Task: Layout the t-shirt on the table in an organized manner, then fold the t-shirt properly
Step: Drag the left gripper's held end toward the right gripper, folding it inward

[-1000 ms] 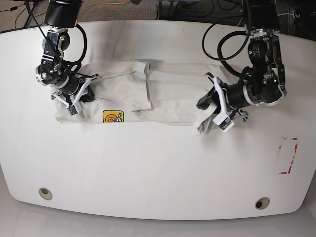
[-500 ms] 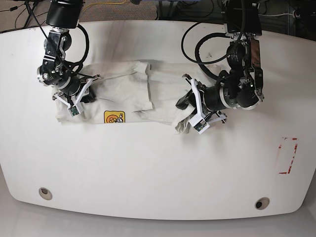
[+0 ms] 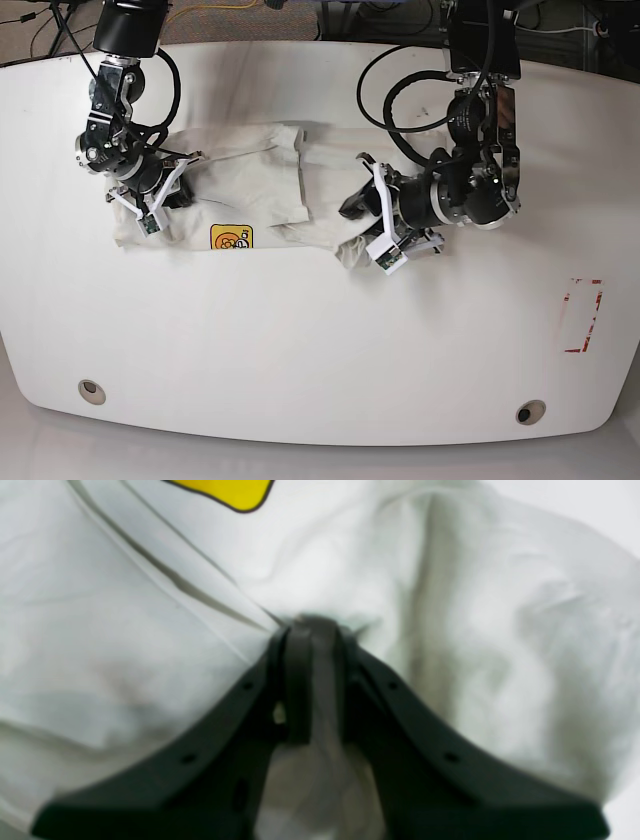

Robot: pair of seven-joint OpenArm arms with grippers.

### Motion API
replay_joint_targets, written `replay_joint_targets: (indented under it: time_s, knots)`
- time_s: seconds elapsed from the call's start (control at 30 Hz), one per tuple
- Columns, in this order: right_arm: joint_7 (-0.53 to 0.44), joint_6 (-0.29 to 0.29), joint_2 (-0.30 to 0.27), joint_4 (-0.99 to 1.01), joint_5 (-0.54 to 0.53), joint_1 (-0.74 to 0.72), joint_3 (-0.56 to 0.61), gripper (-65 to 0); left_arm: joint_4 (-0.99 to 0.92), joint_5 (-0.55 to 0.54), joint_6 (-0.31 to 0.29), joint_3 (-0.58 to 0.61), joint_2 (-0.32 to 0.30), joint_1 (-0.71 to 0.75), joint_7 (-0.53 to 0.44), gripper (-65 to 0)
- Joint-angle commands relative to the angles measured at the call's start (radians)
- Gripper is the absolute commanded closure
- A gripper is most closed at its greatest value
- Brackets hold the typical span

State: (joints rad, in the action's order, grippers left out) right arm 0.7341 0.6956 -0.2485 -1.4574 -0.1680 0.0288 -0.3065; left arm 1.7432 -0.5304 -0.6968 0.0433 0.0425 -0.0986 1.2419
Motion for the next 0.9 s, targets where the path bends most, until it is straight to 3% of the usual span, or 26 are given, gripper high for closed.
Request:
replay_joint_targets:
  time_s: [0.0,0.27,0.47,0.73,0.87]
  knots:
    - [0.015,0.003,-0.007,-0.01,0.005,-0.005,0.0,-7.5,0.018,-0.024,-0.001,0.02,0.038,-0.022,-0.024,-22.8]
    - [0.015,0.003,-0.007,-0.012,0.005,-0.002,0.005,-7.5,0.03,-0.033,-0.001,0.077,0.098,-0.023,0.029,-31.1]
    - [0.015,0.003,-0.007,-0.012,0.005,0.0,0.005,-7.5,0.107,-0.033,-0.001,0.031,0.107,-0.042,0.074,-31.2]
    - [0.015,0.003,-0.007,-0.012,0.005,0.0,0.005,-7.5,0.102,-0.024,-0.001,-0.09,-0.02,-0.046,0.037,-30.7]
    - [0.015,0.003,-0.007,-0.013,0.003,0.0,0.005,-7.5,0.071,-0.024,-0.001,-0.109,-0.089,-0.034,-0.009,-23.6]
